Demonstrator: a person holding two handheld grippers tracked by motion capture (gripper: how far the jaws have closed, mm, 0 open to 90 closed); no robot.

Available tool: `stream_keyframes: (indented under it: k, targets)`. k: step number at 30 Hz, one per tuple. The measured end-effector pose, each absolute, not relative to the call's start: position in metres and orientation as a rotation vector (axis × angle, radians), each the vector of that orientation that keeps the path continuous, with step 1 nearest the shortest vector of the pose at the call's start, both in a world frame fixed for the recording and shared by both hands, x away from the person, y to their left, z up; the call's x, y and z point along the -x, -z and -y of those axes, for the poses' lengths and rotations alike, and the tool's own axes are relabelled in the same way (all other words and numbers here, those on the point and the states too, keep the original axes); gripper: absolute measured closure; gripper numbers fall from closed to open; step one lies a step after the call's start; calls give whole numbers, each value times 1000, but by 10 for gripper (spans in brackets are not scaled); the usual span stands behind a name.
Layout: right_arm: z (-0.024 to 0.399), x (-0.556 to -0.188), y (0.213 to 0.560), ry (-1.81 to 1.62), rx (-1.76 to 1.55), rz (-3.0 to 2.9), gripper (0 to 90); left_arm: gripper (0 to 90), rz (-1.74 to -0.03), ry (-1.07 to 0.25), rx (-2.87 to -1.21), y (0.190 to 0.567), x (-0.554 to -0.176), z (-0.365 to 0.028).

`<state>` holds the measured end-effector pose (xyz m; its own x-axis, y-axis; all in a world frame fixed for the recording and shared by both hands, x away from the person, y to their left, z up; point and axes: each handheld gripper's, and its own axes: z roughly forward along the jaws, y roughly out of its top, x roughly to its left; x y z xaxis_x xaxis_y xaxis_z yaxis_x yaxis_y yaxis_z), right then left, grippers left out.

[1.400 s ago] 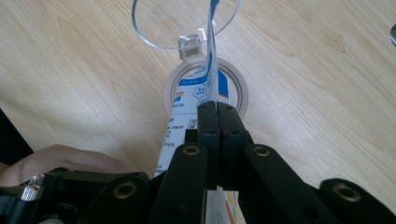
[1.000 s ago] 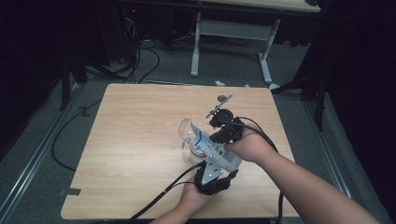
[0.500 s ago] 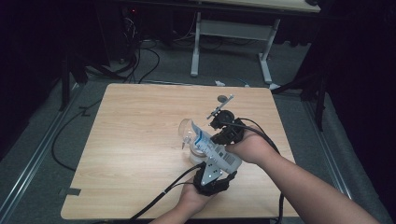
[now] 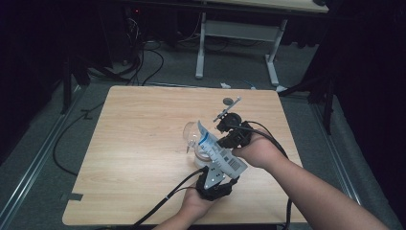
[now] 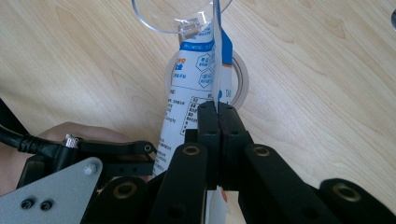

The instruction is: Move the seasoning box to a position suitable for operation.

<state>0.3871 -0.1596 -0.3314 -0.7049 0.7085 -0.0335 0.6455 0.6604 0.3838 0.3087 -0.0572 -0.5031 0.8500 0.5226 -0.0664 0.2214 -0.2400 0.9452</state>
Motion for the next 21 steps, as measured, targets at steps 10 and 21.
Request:
stream_keyframes:
  k: [10, 21]
  targets:
    - [160, -385, 334, -512, -1124, -2694, 896, 544, -591, -303, -1845, 511, -310, 54]
    - [162, -385, 333, -507, -1118, -2696, 896, 544, -622, -295, -1839, 516, -312, 48]
